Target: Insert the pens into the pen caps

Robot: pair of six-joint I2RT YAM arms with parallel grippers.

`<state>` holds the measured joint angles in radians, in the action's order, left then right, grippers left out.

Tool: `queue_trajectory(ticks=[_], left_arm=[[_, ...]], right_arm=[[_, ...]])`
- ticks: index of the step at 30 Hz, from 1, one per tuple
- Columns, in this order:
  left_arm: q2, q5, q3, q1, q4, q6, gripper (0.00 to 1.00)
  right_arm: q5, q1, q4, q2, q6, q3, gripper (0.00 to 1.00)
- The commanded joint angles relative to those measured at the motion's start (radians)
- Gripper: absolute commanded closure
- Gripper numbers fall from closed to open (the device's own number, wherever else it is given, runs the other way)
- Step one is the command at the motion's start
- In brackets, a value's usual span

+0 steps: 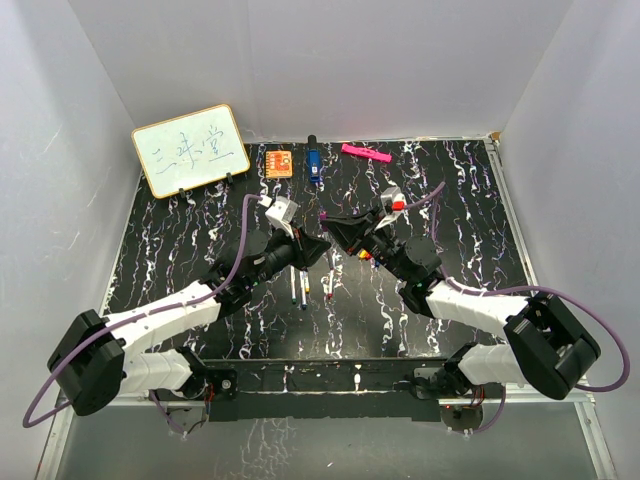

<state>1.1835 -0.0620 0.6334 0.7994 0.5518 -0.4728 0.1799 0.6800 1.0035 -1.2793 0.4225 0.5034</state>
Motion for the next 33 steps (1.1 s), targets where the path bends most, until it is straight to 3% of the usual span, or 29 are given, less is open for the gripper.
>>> queue_trajectory(ticks=[1,33], left_arm=[[-0.095,0.099,0.085,-0.012,0.211,0.002,1.0],[-0.202,0.065,0.133,-0.022,0.264,-0.009,1.0]], right_arm=[[0.128,0.038,-0.137,-0.001,-0.056,-0.037,1.0],[0.169,0.044,-0.187,0.01,-0.136,-0.059,1.0]])
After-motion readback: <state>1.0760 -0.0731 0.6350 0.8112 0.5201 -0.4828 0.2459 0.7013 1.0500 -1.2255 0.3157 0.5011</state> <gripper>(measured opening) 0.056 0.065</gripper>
